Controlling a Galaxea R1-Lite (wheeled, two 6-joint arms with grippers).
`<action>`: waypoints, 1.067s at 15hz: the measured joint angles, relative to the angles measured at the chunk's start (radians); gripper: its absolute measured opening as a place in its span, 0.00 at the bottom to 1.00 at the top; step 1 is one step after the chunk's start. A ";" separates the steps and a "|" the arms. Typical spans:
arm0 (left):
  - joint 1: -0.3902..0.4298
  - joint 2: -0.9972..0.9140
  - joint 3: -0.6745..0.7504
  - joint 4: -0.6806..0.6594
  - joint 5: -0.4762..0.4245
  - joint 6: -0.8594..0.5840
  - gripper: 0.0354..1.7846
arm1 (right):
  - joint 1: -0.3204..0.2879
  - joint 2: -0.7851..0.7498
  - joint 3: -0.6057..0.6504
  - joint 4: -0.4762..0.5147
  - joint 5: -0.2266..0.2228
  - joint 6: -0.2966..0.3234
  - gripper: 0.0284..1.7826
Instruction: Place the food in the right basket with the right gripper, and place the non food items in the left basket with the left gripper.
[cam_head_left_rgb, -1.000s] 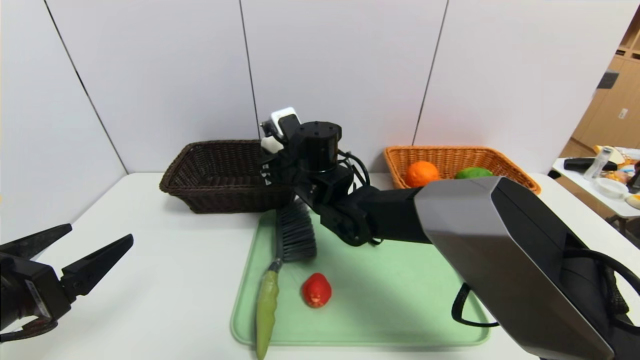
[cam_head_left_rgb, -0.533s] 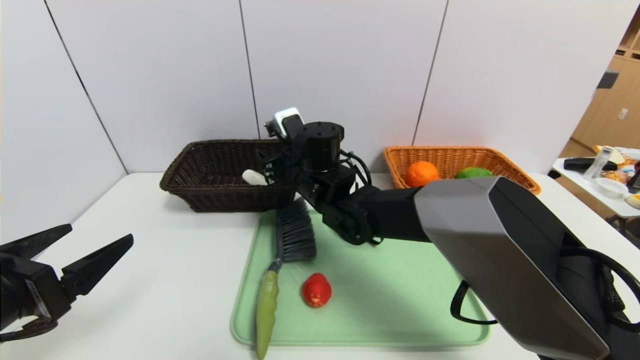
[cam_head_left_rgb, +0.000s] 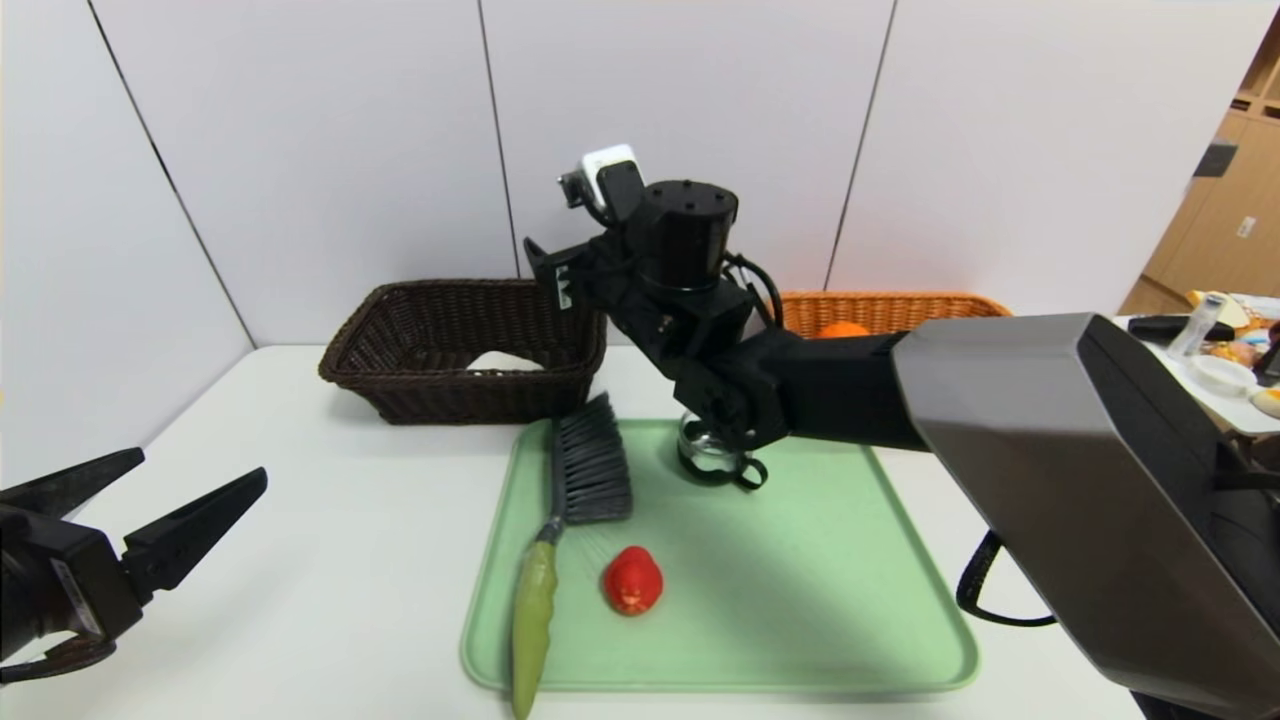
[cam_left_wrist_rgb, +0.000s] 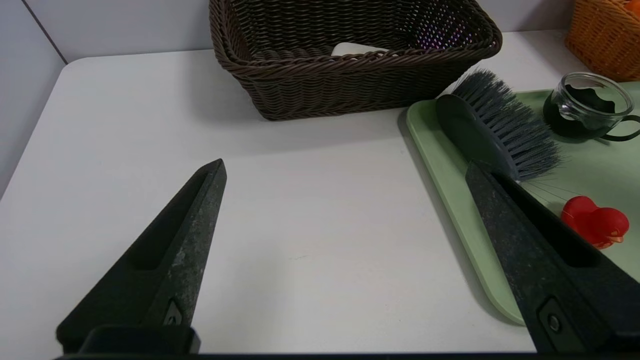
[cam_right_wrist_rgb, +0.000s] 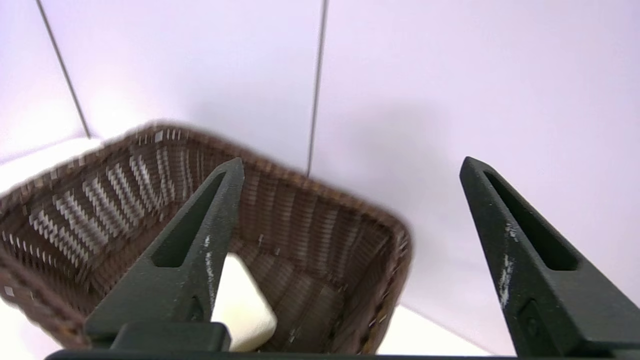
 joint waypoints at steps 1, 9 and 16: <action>0.000 0.000 -0.001 0.000 0.000 0.000 0.94 | -0.006 -0.020 0.002 0.000 -0.001 0.000 0.86; 0.000 0.000 -0.002 0.000 -0.001 0.001 0.94 | -0.100 -0.251 0.388 -0.149 0.044 -0.011 0.92; 0.000 0.000 -0.001 0.001 0.000 0.001 0.94 | -0.184 -0.517 1.093 -0.555 0.168 0.009 0.94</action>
